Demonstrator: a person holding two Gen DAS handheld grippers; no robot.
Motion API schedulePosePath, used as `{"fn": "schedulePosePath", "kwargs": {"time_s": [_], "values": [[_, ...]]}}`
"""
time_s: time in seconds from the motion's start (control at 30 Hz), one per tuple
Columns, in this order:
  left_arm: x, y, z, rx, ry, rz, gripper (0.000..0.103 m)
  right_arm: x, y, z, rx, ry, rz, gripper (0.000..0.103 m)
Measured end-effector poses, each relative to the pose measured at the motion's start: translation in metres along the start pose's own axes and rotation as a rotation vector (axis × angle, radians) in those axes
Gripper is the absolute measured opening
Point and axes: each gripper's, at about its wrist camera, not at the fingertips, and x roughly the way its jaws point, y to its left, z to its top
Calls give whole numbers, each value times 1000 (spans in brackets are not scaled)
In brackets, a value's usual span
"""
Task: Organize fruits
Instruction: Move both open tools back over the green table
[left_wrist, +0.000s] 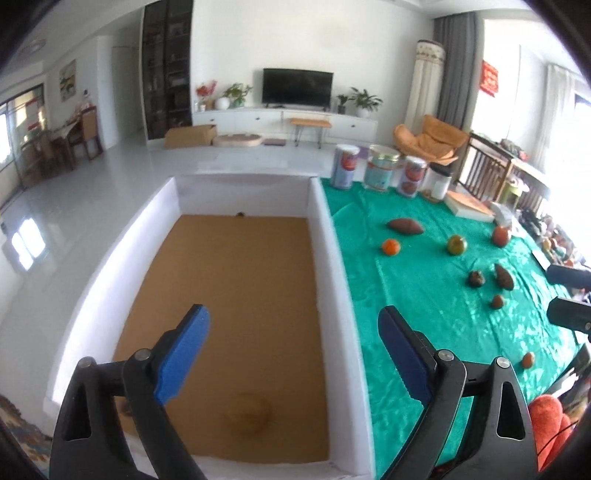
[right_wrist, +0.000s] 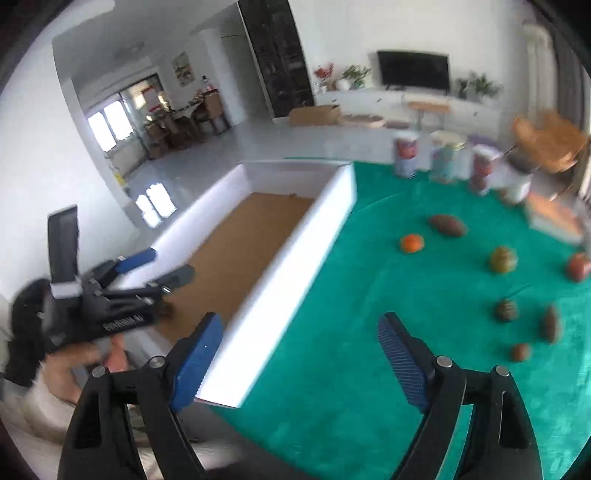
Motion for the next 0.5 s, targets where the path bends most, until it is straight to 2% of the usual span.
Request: {"fn": "schedulePosePath", "kwargs": {"time_s": [0.07, 0.13, 0.17, 0.2, 0.27, 0.3, 0.33, 0.37, 0.4, 0.5], "values": [[9, -21, 3, 44, -19, -18, 95, -37, -44, -19, 34, 8, -147, 86], [22, -40, 4, 87, -18, 3, 95, -78, -85, -38, 61, 31, -288, 86], [30, -46, 3, 102, -10, 7, 95, -98, -100, -48, 45, 52, -405, 86], [35, -53, 4, 109, 0, 11, 95, -117, -113, -53, -5, 87, -563, 86], [46, -61, 4, 111, 19, 5, 95, -148, -129, -66, -184, 165, -970, 87], [47, -63, 2, 111, 28, 7, 95, -160, -142, -71, -239, 200, -1120, 88], [49, -66, 1, 117, 30, 19, 95, -173, -147, -76, -250, 223, -1187, 91], [47, -68, -1, 125, 21, 37, 95, -185, -151, -77, -220, 218, -1162, 91], [47, -68, -2, 127, 6, 66, 95, -196, -152, -79, -168, 182, -1074, 92], [48, -64, -7, 98, -3, 90, 95, -209, -145, -92, 29, 5, -723, 102]]}}
